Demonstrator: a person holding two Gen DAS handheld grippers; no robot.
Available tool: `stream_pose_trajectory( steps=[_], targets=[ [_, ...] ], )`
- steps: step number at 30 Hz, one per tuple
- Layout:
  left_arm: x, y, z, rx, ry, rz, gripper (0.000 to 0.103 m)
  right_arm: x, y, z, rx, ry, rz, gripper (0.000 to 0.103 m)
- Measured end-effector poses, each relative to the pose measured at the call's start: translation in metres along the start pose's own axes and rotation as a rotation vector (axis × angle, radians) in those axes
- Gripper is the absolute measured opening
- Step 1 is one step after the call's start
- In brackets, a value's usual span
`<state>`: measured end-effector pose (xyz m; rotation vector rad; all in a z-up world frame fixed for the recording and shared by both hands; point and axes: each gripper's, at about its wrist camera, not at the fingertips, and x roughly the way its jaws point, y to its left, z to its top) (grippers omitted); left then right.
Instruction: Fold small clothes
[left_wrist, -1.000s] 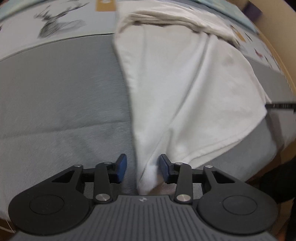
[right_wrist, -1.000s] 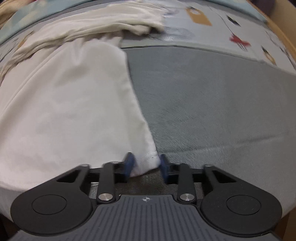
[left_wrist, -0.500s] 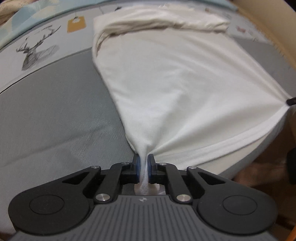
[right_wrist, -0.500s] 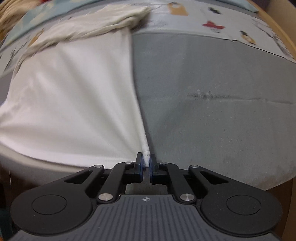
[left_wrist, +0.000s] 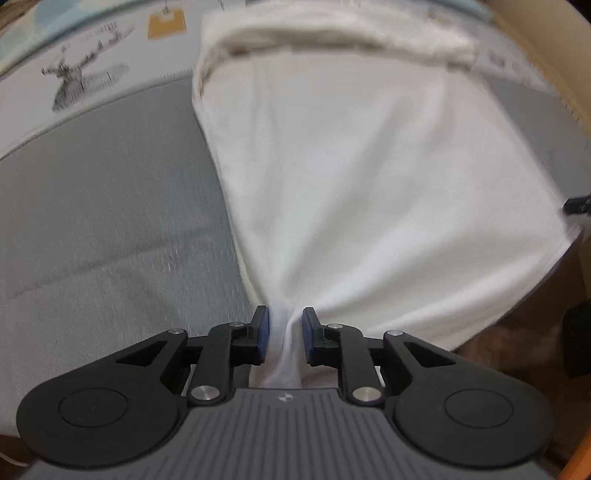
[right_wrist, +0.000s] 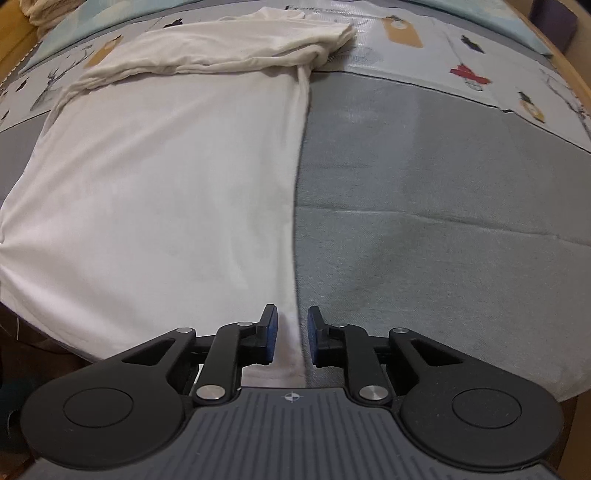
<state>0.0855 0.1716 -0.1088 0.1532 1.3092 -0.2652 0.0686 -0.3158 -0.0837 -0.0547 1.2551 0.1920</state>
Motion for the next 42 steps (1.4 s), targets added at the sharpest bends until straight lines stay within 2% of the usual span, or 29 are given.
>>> stream_pose_trajectory(
  steps=[1, 3, 5, 8, 10, 12, 14, 15, 17, 20, 21, 25, 27, 28, 29, 30, 31, 34, 37, 39, 40, 42],
  targets=[
    [0.006, -0.003, -0.001, 0.018, 0.041, 0.022, 0.02, 0.006, 0.003, -0.002, -0.012, 0.024, 0.005, 0.018],
    [0.007, -0.006, 0.001, 0.034, 0.052, 0.036, 0.021, 0.023, 0.003, -0.005, -0.057, 0.109, -0.023, 0.018],
    [0.003, -0.004, 0.007, 0.009, 0.04, 0.048, 0.022, 0.025, 0.006, -0.005, -0.083, 0.106, -0.058, 0.022],
    [-0.017, -0.005, 0.022, -0.028, -0.07, 0.074, 0.022, 0.01, -0.001, 0.006, -0.019, 0.0, -0.056, 0.022],
    [-0.031, -0.006, 0.034, -0.068, -0.145, 0.072, 0.022, -0.006, -0.007, 0.015, 0.036, -0.113, -0.078, 0.022],
    [-0.043, -0.015, 0.048, -0.094, -0.213, 0.072, 0.022, -0.022, -0.017, 0.024, 0.119, -0.223, -0.064, 0.022],
    [-0.054, -0.028, 0.063, -0.114, -0.275, 0.078, 0.022, -0.033, -0.024, 0.031, 0.197, -0.315, -0.039, 0.01],
    [-0.059, -0.036, 0.072, -0.119, -0.304, 0.072, 0.022, -0.037, -0.025, 0.035, 0.224, -0.357, -0.026, 0.0],
    [-0.07, -0.05, 0.094, -0.108, -0.355, 0.048, 0.012, -0.044, -0.025, 0.043, 0.266, -0.435, -0.007, 0.0],
    [-0.083, -0.066, 0.135, -0.065, -0.417, 0.063, 0.011, -0.049, -0.027, 0.059, 0.335, -0.515, 0.012, 0.0],
    [-0.087, -0.07, 0.151, -0.058, -0.438, 0.067, 0.011, -0.048, -0.029, 0.067, 0.369, -0.527, 0.01, 0.003],
    [-0.09, -0.078, 0.219, -0.072, -0.516, 0.06, 0.011, -0.032, -0.041, 0.103, 0.483, -0.519, 0.086, 0.004],
    [-0.085, -0.076, 0.23, -0.102, -0.579, 0.036, 0.011, -0.018, -0.048, 0.125, 0.541, -0.506, 0.084, 0.007],
    [-0.077, -0.073, 0.23, -0.12, -0.602, 0.015, 0.011, -0.008, -0.053, 0.139, 0.584, -0.491, 0.091, 0.013],
    [-0.062, -0.071, 0.227, -0.141, -0.602, -0.008, 0.011, 0.001, -0.052, 0.145, 0.622, -0.48, 0.099, 0.018],
    [-0.047, -0.067, 0.229, -0.161, -0.549, -0.005, 0.011, 0.011, -0.056, 0.152, 0.663, -0.472, 0.104, 0.026],
    [-0.031, -0.067, 0.235, -0.19, -0.474, 0.01, 0.011, 0.023, -0.06, 0.158, 0.702, -0.466, 0.103, 0.029],
    [-0.011, -0.074, 0.253, -0.18, -0.449, -0.067, 0.011, 0.059, -0.067, 0.175, 0.76, -0.415, 0.072, 0.029],
    [-0.003, -0.086, 0.267, -0.116, -0.494, -0.1, 0.011, 0.081, -0.071, 0.194, 0.782, -0.39, 0.045, 0.029],
    [0.004, -0.094, 0.274, -0.106, -0.508, -0.148, 0.011, 0.092, -0.075, 0.203, 0.807, -0.387, 0.059, 0.029],
    [0.008, -0.097, 0.275, -0.104, -0.515, -0.179, 0.011, 0.096, -0.074, 0.207, 0.809, -0.39, 0.074, 0.019],
    [0.015, -0.104, 0.279, -0.089, -0.527, -0.222, 0.011, 0.096, -0.068, 0.213, 0.79, -0.406, 0.055, 0.007]
  ],
)
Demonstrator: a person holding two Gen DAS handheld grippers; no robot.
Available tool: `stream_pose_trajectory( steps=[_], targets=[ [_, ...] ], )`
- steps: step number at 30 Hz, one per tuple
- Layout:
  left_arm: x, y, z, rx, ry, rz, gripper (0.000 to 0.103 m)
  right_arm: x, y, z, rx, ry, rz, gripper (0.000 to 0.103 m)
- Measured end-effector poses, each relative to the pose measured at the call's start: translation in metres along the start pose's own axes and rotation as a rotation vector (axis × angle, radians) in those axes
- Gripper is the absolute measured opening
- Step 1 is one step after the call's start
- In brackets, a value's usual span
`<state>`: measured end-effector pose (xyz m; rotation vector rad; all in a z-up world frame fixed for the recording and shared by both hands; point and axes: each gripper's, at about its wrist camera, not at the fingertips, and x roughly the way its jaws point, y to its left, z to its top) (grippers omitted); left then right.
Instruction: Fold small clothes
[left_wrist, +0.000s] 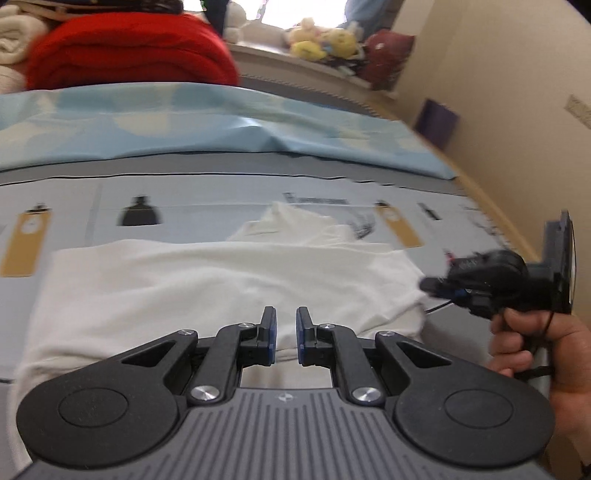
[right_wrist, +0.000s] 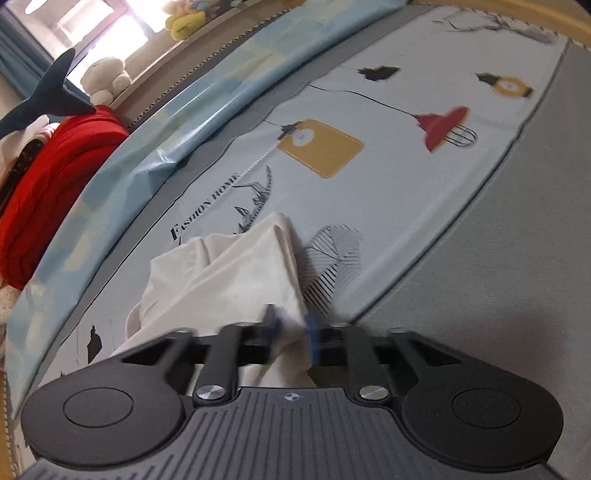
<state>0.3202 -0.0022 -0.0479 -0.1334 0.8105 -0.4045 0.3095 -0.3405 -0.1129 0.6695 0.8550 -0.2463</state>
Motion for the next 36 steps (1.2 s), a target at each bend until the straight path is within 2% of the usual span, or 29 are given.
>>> stream_pose_trajectory(
  steps=[1, 3, 4, 5, 7, 8, 10, 13, 15, 16, 17, 18, 22, 23, 25, 26, 27, 28, 29, 30, 31, 32, 33, 34, 35, 36],
  targets=[
    [0.003, -0.003, -0.001, 0.009, -0.01, -0.023, 0.011, -0.004, 0.005, 0.0, -0.007, -0.029, -0.01, 0.007],
    [0.011, -0.011, -0.002, 0.029, -0.022, -0.068, 0.013, -0.015, 0.02, 0.002, -0.023, -0.073, 0.047, 0.007],
    [0.012, -0.012, -0.002, 0.04, -0.031, -0.088, 0.016, -0.023, 0.033, 0.002, -0.051, -0.089, 0.114, 0.007],
    [0.013, -0.015, -0.002, 0.049, -0.048, -0.105, 0.024, -0.029, 0.043, 0.001, -0.076, -0.097, 0.176, 0.007],
    [0.014, -0.017, -0.003, 0.06, -0.073, -0.118, 0.034, -0.04, 0.068, -0.002, -0.136, -0.059, 0.362, 0.006],
    [0.014, -0.017, -0.003, 0.06, -0.085, -0.121, 0.034, -0.043, 0.08, -0.007, -0.17, -0.025, 0.449, 0.006],
    [0.012, -0.015, 0.0, 0.053, -0.107, -0.132, 0.034, -0.045, 0.1, -0.017, -0.226, 0.029, 0.534, 0.006],
    [0.01, -0.001, 0.004, 0.019, -0.125, -0.071, 0.034, -0.037, 0.118, -0.031, -0.249, 0.121, 0.581, 0.006],
    [0.009, 0.015, 0.007, -0.043, -0.137, -0.055, 0.032, -0.035, 0.126, -0.036, -0.25, 0.151, 0.599, 0.006],
    [0.008, 0.021, 0.009, -0.067, -0.136, -0.055, 0.027, -0.034, 0.131, -0.038, -0.256, 0.163, 0.608, 0.006],
    [0.009, 0.025, 0.011, -0.08, -0.131, -0.051, 0.014, -0.033, 0.136, -0.04, -0.268, 0.177, 0.613, 0.006],
    [0.008, 0.03, 0.014, -0.087, -0.123, -0.042, 0.009, -0.034, 0.141, -0.042, -0.284, 0.19, 0.617, 0.006],
    [0.004, 0.054, 0.022, -0.099, -0.091, 0.047, 0.006, -0.031, 0.163, -0.053, -0.353, 0.201, 0.595, 0.01],
    [0.002, 0.067, 0.024, -0.125, -0.069, 0.084, 0.006, -0.032, 0.166, -0.054, -0.362, 0.186, 0.562, 0.011],
    [-0.009, 0.105, 0.028, -0.201, -0.021, 0.177, 0.006, -0.031, 0.173, -0.057, -0.39, 0.139, 0.477, 0.026],
    [-0.016, 0.126, 0.029, -0.233, 0.001, 0.234, 0.005, -0.031, 0.174, -0.059, -0.393, 0.12, 0.449, 0.026],
    [-0.026, 0.152, 0.031, -0.262, 0.013, 0.307, 0.005, -0.029, 0.173, -0.061, -0.393, 0.111, 0.43, 0.026],
    [-0.042, 0.183, 0.033, -0.294, 0.015, 0.428, 0.005, -0.026, 0.175, -0.064, -0.39, 0.109, 0.406, 0.026],
    [-0.065, 0.221, 0.033, -0.346, 0.001, 0.633, 0.005, -0.023, 0.175, -0.067, -0.391, 0.113, 0.388, 0.026],
    [-0.09, 0.254, 0.031, -0.408, -0.031, 0.876, 0.005, -0.02, 0.177, -0.071, -0.4, 0.12, 0.373, 0.026],
    [-0.124, 0.289, 0.024, -0.486, -0.073, 1.189, 0.005, -0.017, 0.18, -0.077, -0.42, 0.129, 0.354, 0.026],
    [-0.151, 0.309, 0.018, -0.556, -0.115, 1.387, 0.006, -0.014, 0.184, -0.083, -0.445, 0.137, 0.335, 0.026],
    [-0.171, 0.32, 0.016, -0.621, -0.16, 1.456, 0.006, -0.011, 0.188, -0.089, -0.476, 0.146, 0.317, 0.026],
    [-0.187, 0.326, 0.013, -0.685, -0.217, 1.418, 0.007, -0.009, 0.193, -0.097, -0.52, 0.156, 0.305, 0.03],
    [-0.193, 0.324, 0.012, -0.714, -0.269, 1.327, 0.014, -0.007, 0.197, -0.104, -0.559, 0.165, 0.301, 0.032],
    [-0.188, 0.319, 0.014, -0.698, -0.281, 1.24, 0.02, -0.004, 0.203, -0.113, -0.603, 0.176, 0.297, 0.037]
  ],
)
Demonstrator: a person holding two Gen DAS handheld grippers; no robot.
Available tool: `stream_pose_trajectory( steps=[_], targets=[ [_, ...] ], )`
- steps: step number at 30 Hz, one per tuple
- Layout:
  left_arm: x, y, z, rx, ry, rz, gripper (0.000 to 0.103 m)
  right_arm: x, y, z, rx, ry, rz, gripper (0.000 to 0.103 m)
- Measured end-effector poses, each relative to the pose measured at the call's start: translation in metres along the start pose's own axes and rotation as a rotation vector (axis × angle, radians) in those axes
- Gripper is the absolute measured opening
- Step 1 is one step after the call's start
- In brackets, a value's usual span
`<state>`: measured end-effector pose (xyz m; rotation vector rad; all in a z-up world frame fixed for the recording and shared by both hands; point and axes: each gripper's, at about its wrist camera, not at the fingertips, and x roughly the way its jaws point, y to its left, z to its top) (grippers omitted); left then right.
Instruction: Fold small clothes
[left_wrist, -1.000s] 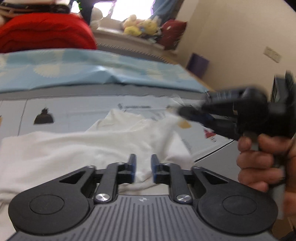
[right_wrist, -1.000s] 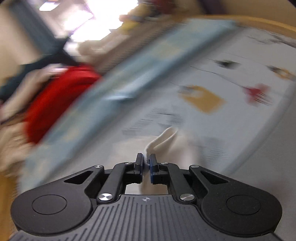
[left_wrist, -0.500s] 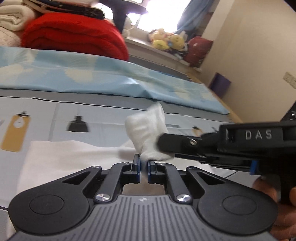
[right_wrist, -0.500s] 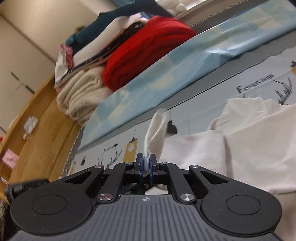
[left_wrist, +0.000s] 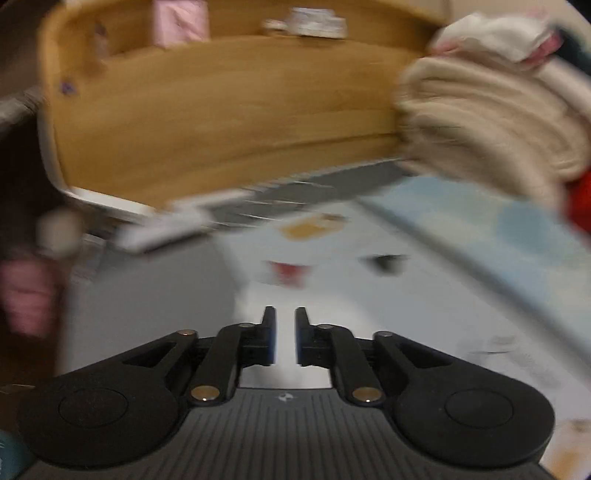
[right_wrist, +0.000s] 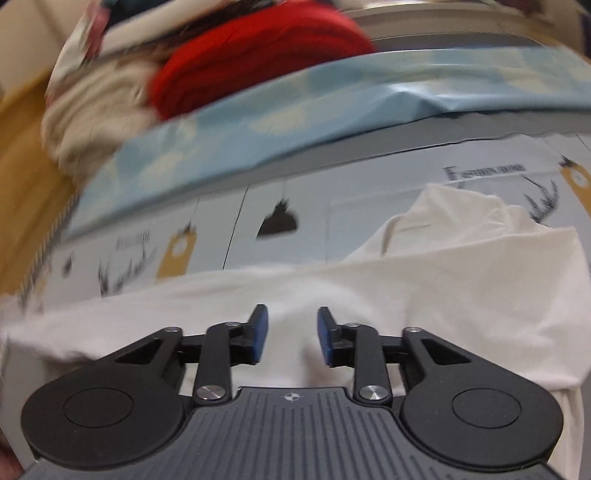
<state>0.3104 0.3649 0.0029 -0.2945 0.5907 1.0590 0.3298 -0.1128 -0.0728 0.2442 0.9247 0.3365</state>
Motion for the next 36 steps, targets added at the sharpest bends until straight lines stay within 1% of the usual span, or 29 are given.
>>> stream_pose_trajectory(
  steps=[1, 2, 3, 5, 7, 8, 11, 13, 14, 15, 16, 17, 18, 23, 25, 27, 28, 29, 30, 31, 32, 33, 34, 35, 36],
  targets=[
    [-0.003, -0.013, -0.007, 0.048, 0.025, -0.089, 0.03, 0.006, 0.009, -0.005, -0.049, 0.018, -0.001, 0.04],
    [-0.004, -0.026, -0.014, 0.094, 0.058, -0.163, 0.033, 0.011, 0.018, -0.01, -0.102, 0.032, -0.002, 0.042],
    [-0.006, -0.036, -0.023, 0.122, 0.107, -0.241, 0.033, 0.015, 0.028, -0.016, -0.159, 0.043, -0.008, 0.044],
    [-0.009, -0.058, -0.04, 0.138, 0.223, -0.395, 0.033, 0.027, 0.049, -0.03, -0.289, 0.057, -0.038, 0.045],
    [-0.016, -0.074, -0.056, 0.178, 0.285, -0.475, 0.033, 0.037, 0.069, -0.045, -0.402, 0.06, -0.052, 0.046],
    [-0.021, -0.079, -0.061, 0.201, 0.287, -0.491, 0.033, 0.041, 0.077, -0.051, -0.443, 0.065, -0.055, 0.046],
    [-0.036, -0.089, -0.072, 0.248, 0.26, -0.5, 0.033, 0.059, 0.093, -0.067, -0.564, 0.101, -0.08, 0.046],
    [-0.036, -0.091, -0.068, 0.239, 0.261, -0.502, 0.033, 0.068, 0.1, -0.078, -0.648, 0.097, -0.122, 0.046],
    [-0.035, -0.091, -0.068, 0.232, 0.265, -0.498, 0.033, 0.069, 0.102, -0.082, -0.675, 0.084, -0.129, 0.045],
    [-0.034, -0.091, -0.067, 0.229, 0.268, -0.496, 0.033, 0.068, 0.102, -0.08, -0.682, 0.075, -0.13, 0.035],
    [-0.036, -0.092, -0.065, 0.227, 0.271, -0.493, 0.033, 0.067, 0.101, -0.077, -0.67, 0.07, -0.131, 0.009],
    [-0.037, -0.092, -0.064, 0.224, 0.271, -0.488, 0.033, 0.065, 0.097, -0.073, -0.649, 0.065, -0.142, 0.006],
    [-0.036, -0.091, -0.063, 0.222, 0.272, -0.483, 0.033, 0.062, 0.092, -0.068, -0.629, 0.058, -0.137, 0.0],
    [-0.039, -0.102, -0.066, 0.234, 0.276, -0.498, 0.033, 0.027, 0.06, -0.041, -0.526, -0.008, -0.101, 0.0],
    [-0.044, -0.105, -0.069, 0.246, 0.272, -0.507, 0.033, 0.005, 0.035, -0.024, -0.439, -0.031, -0.066, 0.0],
    [-0.048, -0.108, -0.072, 0.254, 0.267, -0.51, 0.033, -0.02, -0.004, 0.001, -0.31, -0.042, -0.025, 0.0],
    [-0.049, -0.11, -0.073, 0.258, 0.269, -0.512, 0.033, -0.036, -0.035, 0.017, -0.221, -0.052, -0.019, 0.0],
    [-0.051, -0.112, -0.074, 0.26, 0.274, -0.517, 0.033, -0.048, -0.062, 0.029, -0.141, -0.056, -0.034, 0.0],
    [-0.053, -0.114, -0.075, 0.26, 0.275, -0.521, 0.033, -0.06, -0.088, 0.037, -0.068, -0.069, -0.069, 0.0],
    [-0.055, -0.117, -0.077, 0.265, 0.273, -0.527, 0.033, -0.071, -0.107, 0.039, -0.037, -0.103, -0.114, 0.0],
    [-0.057, -0.119, -0.078, 0.275, 0.266, -0.531, 0.033, -0.074, -0.11, 0.036, -0.059, -0.121, -0.132, 0.0],
    [-0.058, -0.121, -0.08, 0.284, 0.261, -0.533, 0.033, -0.073, -0.104, 0.032, -0.096, -0.13, -0.136, 0.003],
    [-0.059, -0.123, -0.082, 0.293, 0.258, -0.529, 0.033, -0.067, -0.087, 0.025, -0.154, -0.13, -0.12, 0.004],
    [-0.058, -0.123, -0.084, 0.295, 0.26, -0.521, 0.033, -0.06, -0.069, 0.019, -0.209, -0.118, -0.081, 0.004],
    [-0.057, -0.122, -0.086, 0.291, 0.267, -0.511, 0.033, -0.053, -0.049, 0.012, -0.268, -0.106, -0.04, 0.006]
  ],
)
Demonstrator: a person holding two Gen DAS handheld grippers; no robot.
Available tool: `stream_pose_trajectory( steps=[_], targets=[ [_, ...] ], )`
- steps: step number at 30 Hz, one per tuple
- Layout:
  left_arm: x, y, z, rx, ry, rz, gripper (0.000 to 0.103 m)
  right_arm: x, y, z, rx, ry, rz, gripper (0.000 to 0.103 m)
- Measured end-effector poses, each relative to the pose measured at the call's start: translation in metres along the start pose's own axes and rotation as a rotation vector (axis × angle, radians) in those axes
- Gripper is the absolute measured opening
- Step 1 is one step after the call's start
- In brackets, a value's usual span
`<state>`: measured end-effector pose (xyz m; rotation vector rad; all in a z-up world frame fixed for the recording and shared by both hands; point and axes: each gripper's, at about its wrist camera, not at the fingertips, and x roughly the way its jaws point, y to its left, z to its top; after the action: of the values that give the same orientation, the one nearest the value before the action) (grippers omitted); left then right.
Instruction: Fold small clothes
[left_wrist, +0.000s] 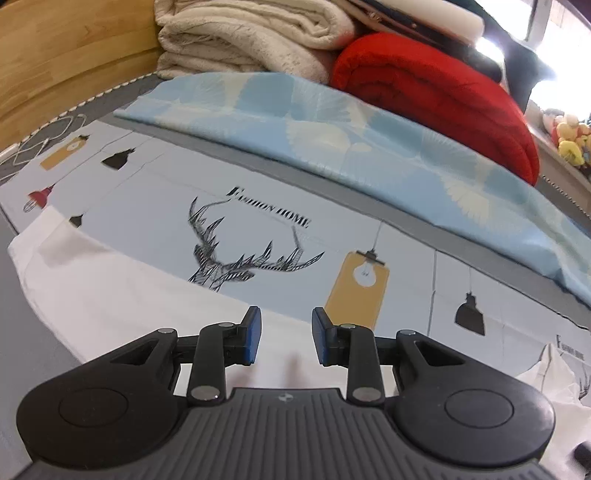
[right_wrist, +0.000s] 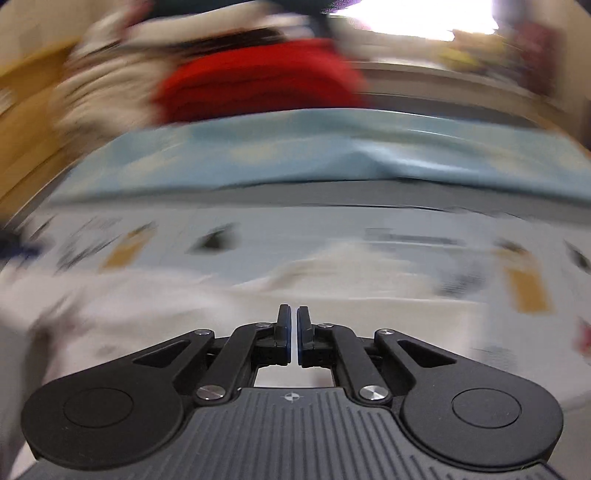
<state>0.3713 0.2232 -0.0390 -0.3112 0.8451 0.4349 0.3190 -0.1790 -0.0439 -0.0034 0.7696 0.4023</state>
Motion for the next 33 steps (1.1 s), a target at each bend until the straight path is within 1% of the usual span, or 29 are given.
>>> stream_pose_trajectory(
  steps=[1, 2, 5, 7, 8, 9, 10, 12, 13, 14, 15, 16, 17, 20, 23, 24, 25, 26, 27, 28, 29, 30, 31, 33],
  targets=[
    [0.001, 0.002, -0.001, -0.013, 0.007, 0.006, 0.033, 0.007, 0.027, -0.004, -0.061, -0.001, 0.034, 0.01],
    [0.001, 0.004, -0.002, -0.028, 0.015, 0.009, 0.033, 0.013, 0.047, -0.008, -0.101, -0.002, 0.053, 0.011],
    [0.001, 0.005, -0.001, -0.046, 0.021, 0.007, 0.033, 0.034, 0.096, -0.019, -0.231, 0.012, 0.092, 0.018],
    [-0.001, 0.004, 0.0, -0.045, 0.022, 0.002, 0.033, 0.05, 0.118, -0.024, -0.307, 0.029, 0.078, 0.027],
    [-0.002, 0.002, 0.001, -0.044, 0.022, -0.004, 0.033, 0.056, 0.123, -0.027, -0.332, 0.036, 0.069, 0.03],
    [-0.003, 0.001, 0.001, -0.04, 0.022, -0.008, 0.033, 0.065, 0.129, -0.03, -0.361, 0.057, 0.06, 0.035],
    [-0.003, -0.001, 0.002, -0.035, 0.022, -0.012, 0.033, 0.073, 0.135, -0.032, -0.396, 0.084, 0.049, 0.037],
    [-0.003, -0.004, 0.002, -0.028, 0.024, -0.021, 0.033, 0.086, 0.144, -0.043, -0.503, 0.128, -0.006, 0.037],
    [-0.003, -0.005, 0.003, -0.029, 0.025, -0.027, 0.033, 0.091, 0.149, -0.049, -0.56, 0.138, -0.035, 0.036],
    [-0.004, -0.005, 0.003, -0.029, 0.024, -0.032, 0.033, 0.09, 0.15, -0.053, -0.589, 0.13, -0.054, 0.035],
    [-0.004, -0.006, 0.003, -0.029, 0.023, -0.033, 0.033, 0.091, 0.151, -0.054, -0.592, 0.123, -0.062, 0.027],
    [-0.004, -0.007, 0.003, -0.03, 0.023, -0.031, 0.033, 0.092, 0.149, -0.051, -0.567, 0.129, -0.058, 0.006],
    [-0.004, -0.007, 0.003, -0.034, 0.024, -0.033, 0.033, 0.091, 0.145, -0.048, -0.537, 0.135, -0.054, 0.006],
    [-0.004, -0.01, 0.002, -0.039, 0.029, -0.039, 0.033, 0.074, 0.127, -0.034, -0.467, 0.112, -0.03, 0.005],
    [-0.005, -0.013, 0.001, -0.04, 0.028, -0.046, 0.033, 0.045, 0.095, -0.013, -0.34, 0.056, 0.002, 0.005],
    [-0.005, -0.015, 0.0, -0.039, 0.031, -0.047, 0.033, 0.032, 0.077, -0.005, -0.267, 0.04, 0.018, 0.005],
    [-0.005, -0.017, -0.001, -0.038, 0.034, -0.052, 0.033, 0.018, 0.049, 0.005, -0.165, 0.02, 0.032, 0.004],
    [-0.006, -0.019, -0.002, -0.034, 0.035, -0.057, 0.033, 0.006, 0.023, 0.01, -0.082, 0.004, 0.03, 0.004],
    [-0.007, -0.02, -0.003, -0.028, 0.036, -0.06, 0.033, -0.007, -0.008, 0.015, 0.002, -0.014, 0.006, 0.004],
    [-0.007, -0.023, -0.005, -0.019, 0.036, -0.063, 0.033, -0.022, -0.049, 0.017, 0.106, -0.034, -0.046, 0.004],
    [-0.008, -0.024, -0.006, -0.012, 0.037, -0.066, 0.033, -0.035, -0.085, 0.014, 0.196, -0.064, -0.119, 0.004],
    [-0.008, -0.025, -0.007, -0.007, 0.038, -0.069, 0.033, -0.05, -0.121, 0.009, 0.279, -0.086, -0.244, 0.004],
    [-0.008, -0.027, -0.007, -0.001, 0.039, -0.073, 0.033, -0.068, -0.165, -0.001, 0.388, -0.108, -0.471, 0.005],
    [-0.008, -0.029, -0.008, 0.011, 0.038, -0.079, 0.033, -0.098, -0.226, -0.027, 0.59, -0.086, -0.907, 0.006]
  ],
)
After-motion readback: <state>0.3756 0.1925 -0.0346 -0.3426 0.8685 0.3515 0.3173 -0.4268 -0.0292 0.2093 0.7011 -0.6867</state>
